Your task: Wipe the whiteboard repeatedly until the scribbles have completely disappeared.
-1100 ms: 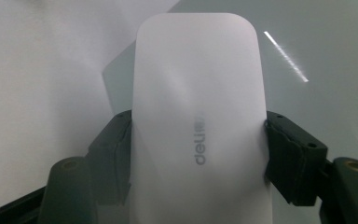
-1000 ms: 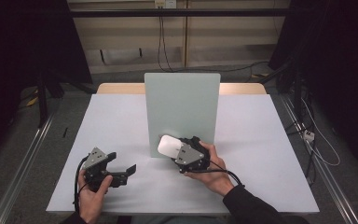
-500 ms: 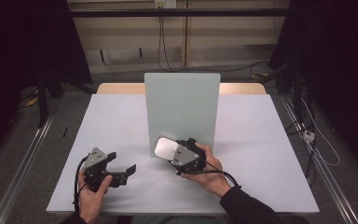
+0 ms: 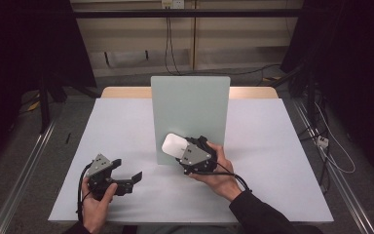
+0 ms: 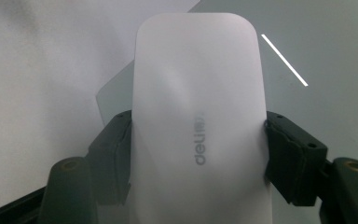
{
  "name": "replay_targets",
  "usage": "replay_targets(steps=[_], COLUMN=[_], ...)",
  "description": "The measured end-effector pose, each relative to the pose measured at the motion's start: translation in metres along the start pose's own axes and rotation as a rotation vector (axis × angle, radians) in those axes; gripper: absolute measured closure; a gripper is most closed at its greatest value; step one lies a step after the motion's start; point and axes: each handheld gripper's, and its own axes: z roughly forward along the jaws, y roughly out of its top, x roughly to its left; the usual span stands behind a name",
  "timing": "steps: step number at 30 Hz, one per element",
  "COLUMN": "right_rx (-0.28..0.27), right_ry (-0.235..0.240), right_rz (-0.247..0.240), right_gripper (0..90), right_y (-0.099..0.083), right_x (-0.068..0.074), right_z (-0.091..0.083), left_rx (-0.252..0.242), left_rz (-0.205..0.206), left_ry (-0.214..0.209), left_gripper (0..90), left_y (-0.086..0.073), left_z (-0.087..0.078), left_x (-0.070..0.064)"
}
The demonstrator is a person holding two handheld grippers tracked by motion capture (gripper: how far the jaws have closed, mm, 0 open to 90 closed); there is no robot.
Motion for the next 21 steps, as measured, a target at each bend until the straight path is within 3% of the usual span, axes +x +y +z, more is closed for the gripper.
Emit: replay_targets(steps=[21], right_rx=[0.048], right_ry=[0.104], right_rz=[-0.040], right_gripper=[31.5], right_y=[-0.003], right_x=[0.024], right_z=[0.018], left_rx=[-0.006], left_rz=[-0.001], left_ry=[0.000], left_gripper=[4.2], left_y=[0.000], left_z=[-0.001], left_x=[0.001])
